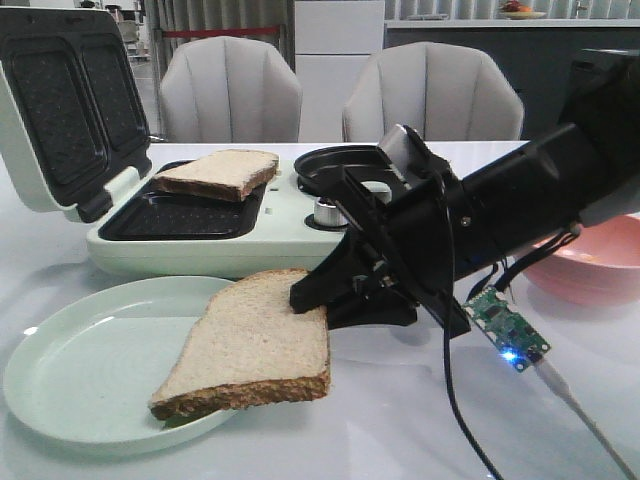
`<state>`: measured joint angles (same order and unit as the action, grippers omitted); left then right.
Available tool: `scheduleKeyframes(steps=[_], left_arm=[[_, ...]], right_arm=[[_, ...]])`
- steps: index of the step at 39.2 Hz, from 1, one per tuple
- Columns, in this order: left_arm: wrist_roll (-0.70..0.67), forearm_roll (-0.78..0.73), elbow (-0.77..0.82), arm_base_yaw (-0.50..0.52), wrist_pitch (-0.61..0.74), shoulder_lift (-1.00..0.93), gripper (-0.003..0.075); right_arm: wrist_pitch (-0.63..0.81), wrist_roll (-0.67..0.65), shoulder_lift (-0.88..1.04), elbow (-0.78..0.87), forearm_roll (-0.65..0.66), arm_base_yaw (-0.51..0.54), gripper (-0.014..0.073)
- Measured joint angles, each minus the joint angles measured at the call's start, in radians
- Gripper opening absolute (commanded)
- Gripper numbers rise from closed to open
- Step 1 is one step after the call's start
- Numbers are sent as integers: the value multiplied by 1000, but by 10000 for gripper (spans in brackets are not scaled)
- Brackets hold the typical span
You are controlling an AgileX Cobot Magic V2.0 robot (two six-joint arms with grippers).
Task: Make breakfast with bread and shrimp
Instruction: 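Grasp the remaining bread slice on the plate with the right gripper, then place the held bread onto the first slice in the well and release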
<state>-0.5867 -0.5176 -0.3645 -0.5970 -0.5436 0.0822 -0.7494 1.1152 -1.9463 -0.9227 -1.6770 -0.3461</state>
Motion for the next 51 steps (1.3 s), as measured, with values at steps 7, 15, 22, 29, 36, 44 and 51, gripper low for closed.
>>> scheduleKeyframes(steps=[7,15,22,29,36,44,51], left_arm=[[0,0,0,0,2,0,511],[0,0,0,0,2,0,511],[0,0,0,0,2,0,511],[0,0,0,0,2,0,511],[0,0,0,0,2,0,511],[0,0,0,0,2,0,511],[0,0,0,0,2,0,511]], right_arm=[[-33,8,52,0,-6,6,136],[-109,10,108,-61,-14,6,136],[-100,10,100,-181,-71,-17,136],[3,12,25,-320,-95,-52,136],[45,12,-103,-466,-97,-58,144],[58,15,-214,-611,-99,-58,272],[70,49,-253,-671,-100,-58,472]])
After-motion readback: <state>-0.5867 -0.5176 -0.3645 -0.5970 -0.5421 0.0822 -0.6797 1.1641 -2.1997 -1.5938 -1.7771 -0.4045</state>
